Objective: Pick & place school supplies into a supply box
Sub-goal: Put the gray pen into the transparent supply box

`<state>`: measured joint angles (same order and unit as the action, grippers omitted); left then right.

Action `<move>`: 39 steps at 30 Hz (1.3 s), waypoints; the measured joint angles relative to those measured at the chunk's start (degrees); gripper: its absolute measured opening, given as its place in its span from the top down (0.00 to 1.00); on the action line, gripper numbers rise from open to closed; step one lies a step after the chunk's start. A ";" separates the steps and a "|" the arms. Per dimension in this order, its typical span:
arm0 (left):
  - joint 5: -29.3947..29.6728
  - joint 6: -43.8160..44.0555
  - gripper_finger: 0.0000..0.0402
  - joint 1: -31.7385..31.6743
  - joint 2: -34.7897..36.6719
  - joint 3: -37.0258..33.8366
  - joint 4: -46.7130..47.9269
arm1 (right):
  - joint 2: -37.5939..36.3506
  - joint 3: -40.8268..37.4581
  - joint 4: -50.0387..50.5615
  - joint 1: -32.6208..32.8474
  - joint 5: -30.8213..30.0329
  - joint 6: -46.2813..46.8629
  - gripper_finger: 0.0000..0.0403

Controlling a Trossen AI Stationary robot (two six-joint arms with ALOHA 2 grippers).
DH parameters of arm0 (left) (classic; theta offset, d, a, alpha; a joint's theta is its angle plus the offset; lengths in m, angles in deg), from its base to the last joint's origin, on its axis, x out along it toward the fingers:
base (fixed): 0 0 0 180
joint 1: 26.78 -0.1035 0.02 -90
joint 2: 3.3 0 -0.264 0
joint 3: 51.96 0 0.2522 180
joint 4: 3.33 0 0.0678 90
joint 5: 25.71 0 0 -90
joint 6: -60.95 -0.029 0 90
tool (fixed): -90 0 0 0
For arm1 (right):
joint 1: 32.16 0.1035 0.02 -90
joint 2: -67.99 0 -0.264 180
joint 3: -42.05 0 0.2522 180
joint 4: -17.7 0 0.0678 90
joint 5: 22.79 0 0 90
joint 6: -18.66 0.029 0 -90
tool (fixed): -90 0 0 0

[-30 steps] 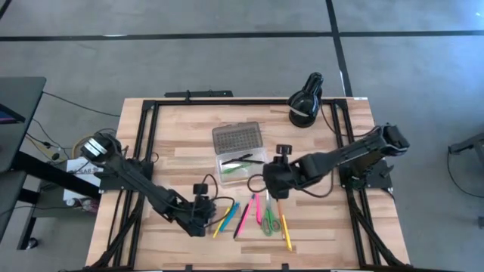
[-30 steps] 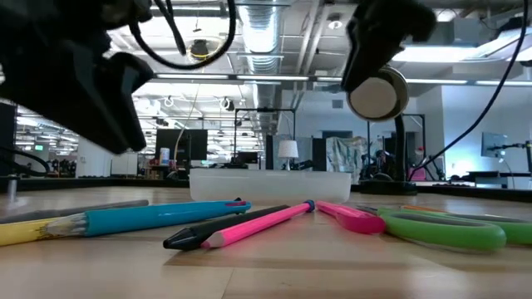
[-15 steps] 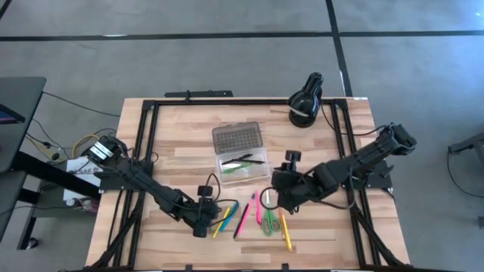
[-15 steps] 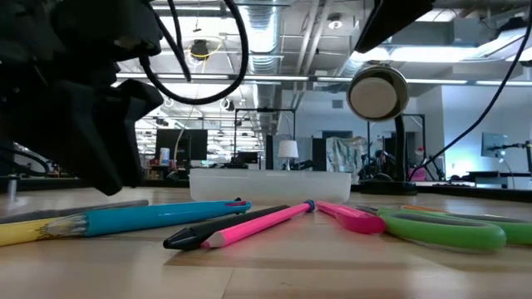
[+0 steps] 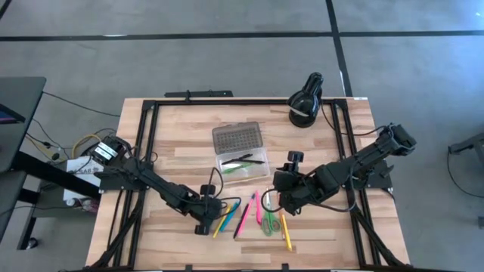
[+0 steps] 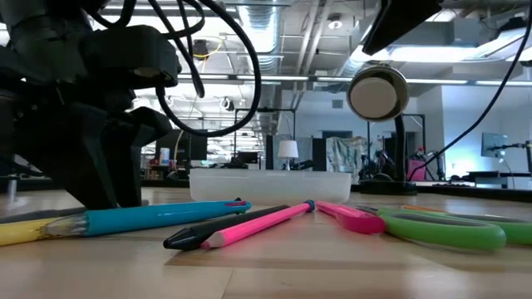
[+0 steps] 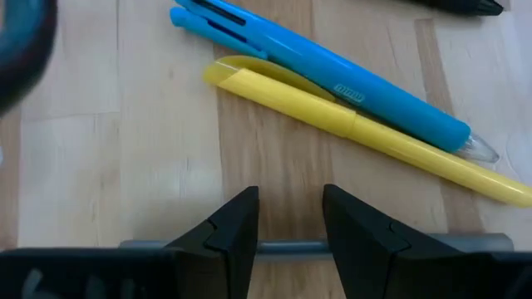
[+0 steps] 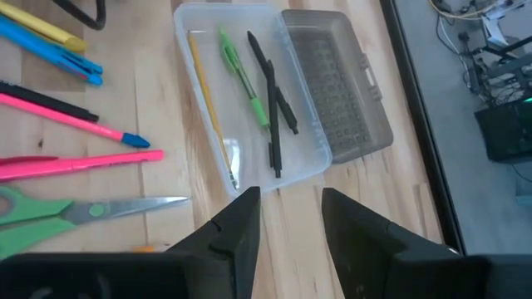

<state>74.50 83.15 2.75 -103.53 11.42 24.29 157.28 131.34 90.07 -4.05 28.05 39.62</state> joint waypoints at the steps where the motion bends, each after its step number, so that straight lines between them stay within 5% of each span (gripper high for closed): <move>1: -0.29 0.02 0.67 -0.01 0.01 0.00 0.18 | 0.00 0.00 0.12 0.00 -0.02 0.01 0.69; 25: -3.23 7.96 0.67 0.87 -0.30 11.07 24.62 | -0.02 0.00 0.12 -2.26 -2.91 -1.99 0.69; 33: -1.82 30.35 0.67 0.86 -0.26 14.34 34.30 | -0.02 -2.48 -0.42 -2.27 -2.97 -2.09 0.69; 39: -3.30 39.28 0.67 1.93 -0.26 14.32 37.79 | -0.02 -4.50 -0.89 -2.25 -2.98 -1.48 0.69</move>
<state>71.20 122.44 4.68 -103.79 25.74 62.08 157.26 126.84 89.18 -6.30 25.08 38.14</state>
